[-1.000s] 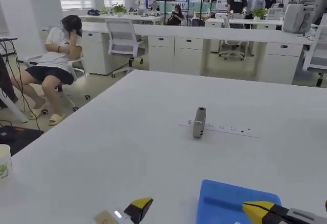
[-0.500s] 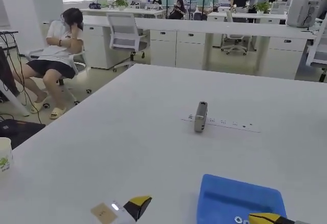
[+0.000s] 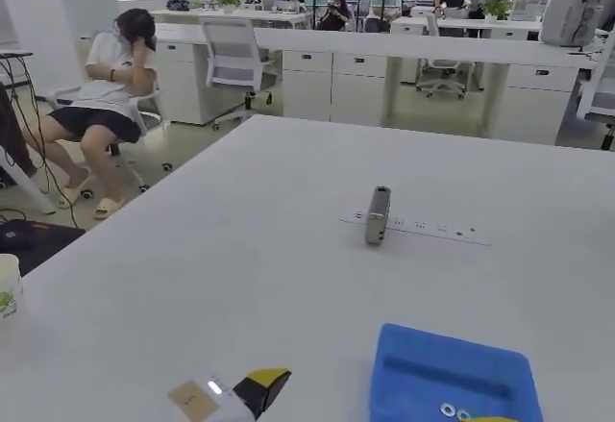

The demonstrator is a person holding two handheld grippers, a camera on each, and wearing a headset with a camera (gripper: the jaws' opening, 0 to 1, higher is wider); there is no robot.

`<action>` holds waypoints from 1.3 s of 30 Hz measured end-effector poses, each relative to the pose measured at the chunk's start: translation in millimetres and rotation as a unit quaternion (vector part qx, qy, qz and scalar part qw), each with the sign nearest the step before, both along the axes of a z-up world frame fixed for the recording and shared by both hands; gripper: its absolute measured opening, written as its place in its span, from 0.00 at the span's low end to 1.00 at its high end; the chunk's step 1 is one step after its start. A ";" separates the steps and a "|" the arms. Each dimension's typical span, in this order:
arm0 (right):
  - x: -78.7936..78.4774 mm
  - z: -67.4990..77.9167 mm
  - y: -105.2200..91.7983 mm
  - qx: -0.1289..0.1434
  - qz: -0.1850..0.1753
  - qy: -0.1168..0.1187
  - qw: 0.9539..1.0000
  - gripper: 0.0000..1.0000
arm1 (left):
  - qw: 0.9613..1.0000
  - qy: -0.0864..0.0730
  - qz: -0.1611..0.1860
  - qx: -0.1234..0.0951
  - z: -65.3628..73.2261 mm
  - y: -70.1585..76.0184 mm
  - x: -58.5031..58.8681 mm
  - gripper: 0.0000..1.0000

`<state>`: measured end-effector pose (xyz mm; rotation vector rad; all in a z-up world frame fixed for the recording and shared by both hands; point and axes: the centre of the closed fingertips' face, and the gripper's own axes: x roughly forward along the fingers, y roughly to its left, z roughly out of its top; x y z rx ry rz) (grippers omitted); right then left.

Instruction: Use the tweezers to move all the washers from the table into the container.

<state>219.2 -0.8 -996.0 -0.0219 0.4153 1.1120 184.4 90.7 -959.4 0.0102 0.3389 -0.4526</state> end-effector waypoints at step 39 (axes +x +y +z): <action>-119.5 -75.9 11.9 -0.250 0.189 0.023 0.949 0.16 | 1.000 0.003 -0.016 0.001 -0.5 -4.8 -3.3 0.52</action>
